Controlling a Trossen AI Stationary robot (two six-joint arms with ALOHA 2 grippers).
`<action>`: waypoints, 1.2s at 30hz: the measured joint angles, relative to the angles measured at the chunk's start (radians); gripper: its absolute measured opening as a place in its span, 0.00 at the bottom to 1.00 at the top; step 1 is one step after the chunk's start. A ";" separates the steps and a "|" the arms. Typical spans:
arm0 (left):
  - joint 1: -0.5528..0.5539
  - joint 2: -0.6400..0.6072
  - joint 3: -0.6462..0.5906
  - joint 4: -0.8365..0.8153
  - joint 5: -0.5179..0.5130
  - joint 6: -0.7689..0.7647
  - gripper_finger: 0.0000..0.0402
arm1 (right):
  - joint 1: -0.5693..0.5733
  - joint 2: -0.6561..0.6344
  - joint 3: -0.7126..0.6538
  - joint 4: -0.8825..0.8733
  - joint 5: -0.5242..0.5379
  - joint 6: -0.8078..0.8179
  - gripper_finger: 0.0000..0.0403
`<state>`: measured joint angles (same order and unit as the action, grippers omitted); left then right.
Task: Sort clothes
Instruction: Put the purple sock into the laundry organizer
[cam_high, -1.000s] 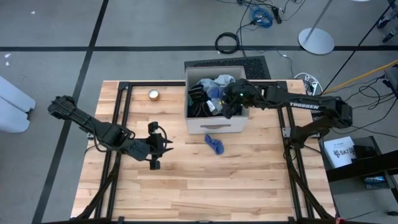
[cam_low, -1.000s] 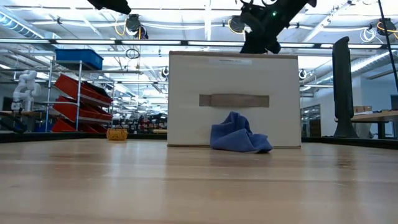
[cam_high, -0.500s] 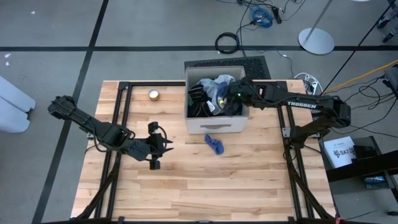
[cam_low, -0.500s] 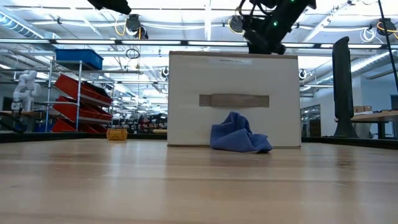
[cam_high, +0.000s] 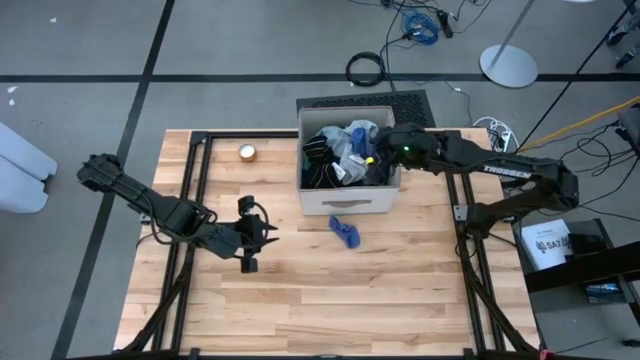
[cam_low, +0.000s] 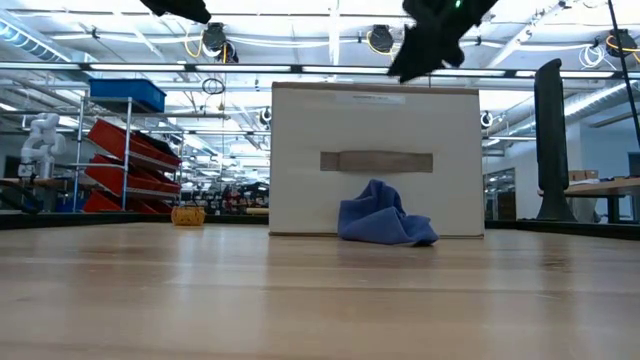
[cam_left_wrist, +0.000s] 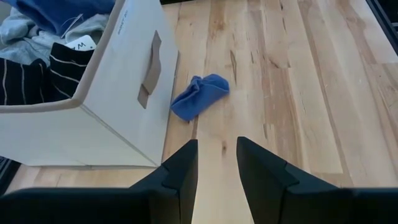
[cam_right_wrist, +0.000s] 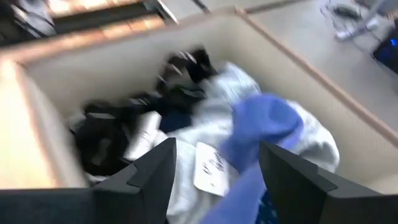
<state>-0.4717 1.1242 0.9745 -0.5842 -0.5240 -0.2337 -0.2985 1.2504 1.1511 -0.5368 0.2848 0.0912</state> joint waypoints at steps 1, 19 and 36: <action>0.000 0.000 0.000 0.000 0.000 0.000 0.30 | 0.009 -0.014 0.000 0.011 -0.004 0.004 0.54; 0.000 0.165 0.000 0.114 0.007 0.085 0.30 | 0.435 0.026 0.000 0.069 -0.171 0.154 0.53; 0.189 0.562 0.000 0.678 0.077 0.583 0.30 | 0.716 0.040 -0.001 -0.003 -0.135 0.286 0.53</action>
<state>-0.2830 1.6866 0.9741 0.0938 -0.4470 0.3497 0.4174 1.2903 1.1503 -0.5400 0.1497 0.3777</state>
